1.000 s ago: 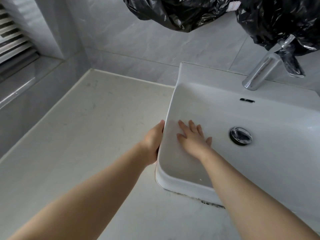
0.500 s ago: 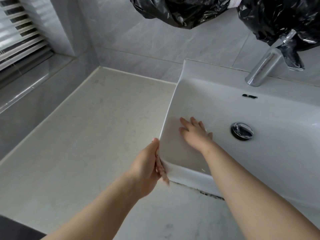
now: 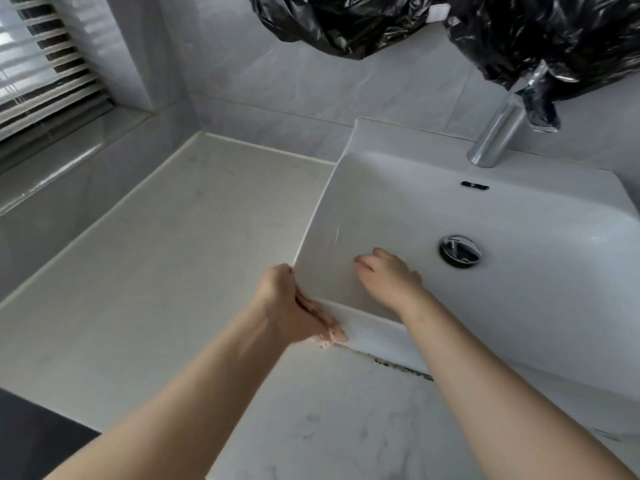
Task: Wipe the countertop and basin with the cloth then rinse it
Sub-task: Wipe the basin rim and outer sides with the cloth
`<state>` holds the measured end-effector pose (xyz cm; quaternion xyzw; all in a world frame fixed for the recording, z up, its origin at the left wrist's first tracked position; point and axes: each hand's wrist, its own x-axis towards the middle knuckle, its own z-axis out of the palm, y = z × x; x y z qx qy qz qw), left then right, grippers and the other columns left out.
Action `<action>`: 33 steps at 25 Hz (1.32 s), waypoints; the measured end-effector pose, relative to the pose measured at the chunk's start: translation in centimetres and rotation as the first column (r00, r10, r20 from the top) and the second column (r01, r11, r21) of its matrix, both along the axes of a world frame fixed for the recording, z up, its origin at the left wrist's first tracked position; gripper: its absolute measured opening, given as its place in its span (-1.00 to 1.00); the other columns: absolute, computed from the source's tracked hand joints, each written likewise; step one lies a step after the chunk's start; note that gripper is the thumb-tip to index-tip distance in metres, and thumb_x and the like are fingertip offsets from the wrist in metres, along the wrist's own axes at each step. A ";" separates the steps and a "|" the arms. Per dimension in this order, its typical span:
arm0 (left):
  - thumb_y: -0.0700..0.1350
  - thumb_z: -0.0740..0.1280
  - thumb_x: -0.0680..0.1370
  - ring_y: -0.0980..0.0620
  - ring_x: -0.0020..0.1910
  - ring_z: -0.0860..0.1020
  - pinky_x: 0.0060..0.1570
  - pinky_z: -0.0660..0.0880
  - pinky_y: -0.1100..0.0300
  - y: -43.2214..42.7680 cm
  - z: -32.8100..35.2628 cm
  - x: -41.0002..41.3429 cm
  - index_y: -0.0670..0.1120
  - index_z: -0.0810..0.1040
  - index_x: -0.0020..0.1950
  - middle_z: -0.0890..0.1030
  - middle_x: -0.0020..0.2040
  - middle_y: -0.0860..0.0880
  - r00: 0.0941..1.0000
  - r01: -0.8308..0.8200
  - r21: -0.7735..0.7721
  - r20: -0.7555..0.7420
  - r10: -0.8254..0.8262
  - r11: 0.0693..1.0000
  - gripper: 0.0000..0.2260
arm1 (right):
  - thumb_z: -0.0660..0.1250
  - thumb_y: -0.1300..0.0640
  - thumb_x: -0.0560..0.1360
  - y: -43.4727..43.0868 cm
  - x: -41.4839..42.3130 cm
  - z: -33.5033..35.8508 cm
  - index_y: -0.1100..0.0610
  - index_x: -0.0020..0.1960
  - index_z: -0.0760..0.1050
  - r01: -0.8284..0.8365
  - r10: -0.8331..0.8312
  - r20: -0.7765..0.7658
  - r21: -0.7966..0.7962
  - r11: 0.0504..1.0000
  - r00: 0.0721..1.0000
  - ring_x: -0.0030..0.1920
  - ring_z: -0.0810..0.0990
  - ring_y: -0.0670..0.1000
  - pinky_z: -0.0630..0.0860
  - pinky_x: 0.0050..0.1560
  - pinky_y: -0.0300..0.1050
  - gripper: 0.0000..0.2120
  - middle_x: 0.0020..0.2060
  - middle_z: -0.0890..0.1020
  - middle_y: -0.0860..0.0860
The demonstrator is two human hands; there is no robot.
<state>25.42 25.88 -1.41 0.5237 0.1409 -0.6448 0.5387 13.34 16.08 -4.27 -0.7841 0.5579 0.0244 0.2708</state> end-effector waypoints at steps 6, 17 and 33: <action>-0.23 0.01 0.22 0.00 -0.32 0.26 -0.12 0.27 0.22 0.5 -2.0 -0.7 -0.01 0.38 -0.31 0.31 -0.25 -0.02 0.992 -0.121 -0.061 0.025 0.122 0.991 -0.78 | 0.08 0.02 0.57 1.8 -1.3 1.5 0.04 0.01 0.53 -0.089 0.091 0.045 -0.045 0.995 0.995 0.17 0.50 0.16 0.39 0.17 -0.01 -0.74 0.10 0.56 0.10; 0.43 -0.08 0.46 -0.19 0.14 0.44 0.10 0.38 -0.18 4.1 -1.6 -0.3 -0.20 0.51 0.07 0.53 0.13 -0.15 0.982 0.006 -0.391 -0.171 -0.079 0.920 -0.24 | 0.20 0.11 0.47 12.7 -3.8 1.1 0.02 0.04 0.51 -0.051 0.445 0.494 -0.625 0.779 0.747 -0.25 0.50 -0.04 0.44 -0.27 -0.14 -0.81 -0.20 0.62 -0.01; 0.14 0.12 0.55 -0.23 0.32 0.38 0.32 0.29 0.03 2.6 -3.3 6.0 -0.04 0.61 0.09 0.56 0.13 -0.07 -0.428 0.821 0.255 0.867 0.256 0.511 -0.62 | 0.36 0.30 0.37 16.1 4.5 -1.5 0.02 -0.20 0.25 0.839 -0.467 0.881 0.194 0.509 0.080 -0.34 0.49 -0.23 0.38 -0.33 -0.38 -0.69 -0.32 0.48 -0.09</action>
